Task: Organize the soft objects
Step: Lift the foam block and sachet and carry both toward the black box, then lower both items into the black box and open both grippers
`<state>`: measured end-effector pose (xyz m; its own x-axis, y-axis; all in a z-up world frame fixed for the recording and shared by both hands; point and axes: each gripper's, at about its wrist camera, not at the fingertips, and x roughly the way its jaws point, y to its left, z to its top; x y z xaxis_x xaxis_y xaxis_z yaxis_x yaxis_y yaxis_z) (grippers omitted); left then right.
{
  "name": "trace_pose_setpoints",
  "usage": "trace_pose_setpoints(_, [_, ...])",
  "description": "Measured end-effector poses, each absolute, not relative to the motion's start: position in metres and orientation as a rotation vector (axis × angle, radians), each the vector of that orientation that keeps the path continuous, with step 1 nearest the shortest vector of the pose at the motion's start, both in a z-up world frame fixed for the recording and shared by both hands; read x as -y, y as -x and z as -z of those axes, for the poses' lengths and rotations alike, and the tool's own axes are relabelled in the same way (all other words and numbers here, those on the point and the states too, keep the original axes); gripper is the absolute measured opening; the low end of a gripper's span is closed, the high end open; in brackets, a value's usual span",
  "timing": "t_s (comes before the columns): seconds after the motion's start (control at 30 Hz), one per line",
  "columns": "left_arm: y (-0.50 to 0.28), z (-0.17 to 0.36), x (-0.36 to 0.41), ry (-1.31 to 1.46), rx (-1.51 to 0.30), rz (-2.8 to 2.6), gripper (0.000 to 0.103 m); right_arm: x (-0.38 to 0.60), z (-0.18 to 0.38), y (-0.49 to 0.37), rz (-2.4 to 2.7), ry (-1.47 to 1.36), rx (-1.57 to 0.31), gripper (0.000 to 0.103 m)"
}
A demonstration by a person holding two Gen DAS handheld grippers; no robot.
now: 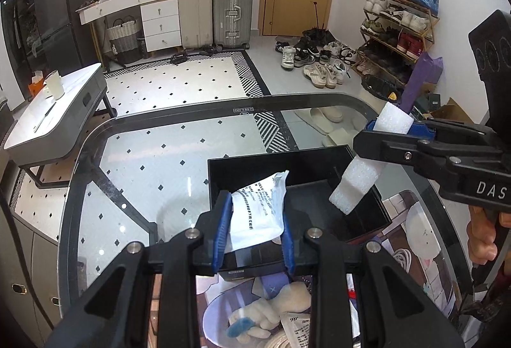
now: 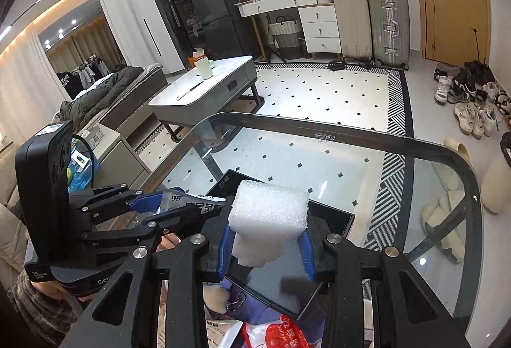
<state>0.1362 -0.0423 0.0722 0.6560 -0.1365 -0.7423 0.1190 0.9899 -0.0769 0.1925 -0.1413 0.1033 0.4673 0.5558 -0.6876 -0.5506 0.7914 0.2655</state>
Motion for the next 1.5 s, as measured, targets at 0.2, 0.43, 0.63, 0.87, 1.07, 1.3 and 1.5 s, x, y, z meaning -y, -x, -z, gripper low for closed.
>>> trace_pose_setpoints(0.2, [-0.147, -0.064, 0.046, 0.028, -0.869, 0.168, 0.026, 0.139, -0.089, -0.202, -0.674, -0.008, -0.885, 0.035])
trace_pose_setpoints(0.43, [-0.153, -0.048, 0.051, 0.026, -0.918, 0.176, 0.026, 0.133, -0.068, -0.206, -0.678, -0.015, -0.929, 0.035])
trace_pose_setpoints(0.63, [-0.148, -0.034, 0.058, 0.013, -0.958, 0.183, 0.026, 0.131, -0.055, -0.206, -0.686, -0.021, -0.958, 0.035])
trace_pose_setpoints(0.87, [-0.139, -0.029, 0.061, 0.014, -0.984, 0.188, 0.026, 0.129, -0.039, -0.2, -0.697, -0.024, -0.997, 0.035])
trace_pose_setpoints(1.07, [-0.128, -0.03, 0.063, 0.031, -1.007, 0.198, 0.026, 0.132, -0.03, -0.19, -0.71, -0.032, -1.028, 0.035])
trace_pose_setpoints(1.3, [-0.116, -0.029, 0.064, 0.012, -1.016, 0.185, 0.026, 0.134, -0.023, -0.171, -0.726, -0.027, -1.066, 0.035])
trace_pose_setpoints(1.5, [-0.111, -0.027, 0.061, 0.006, -1.024, 0.179, 0.026, 0.132, -0.021, -0.157, -0.731, -0.014, -1.083, 0.035])
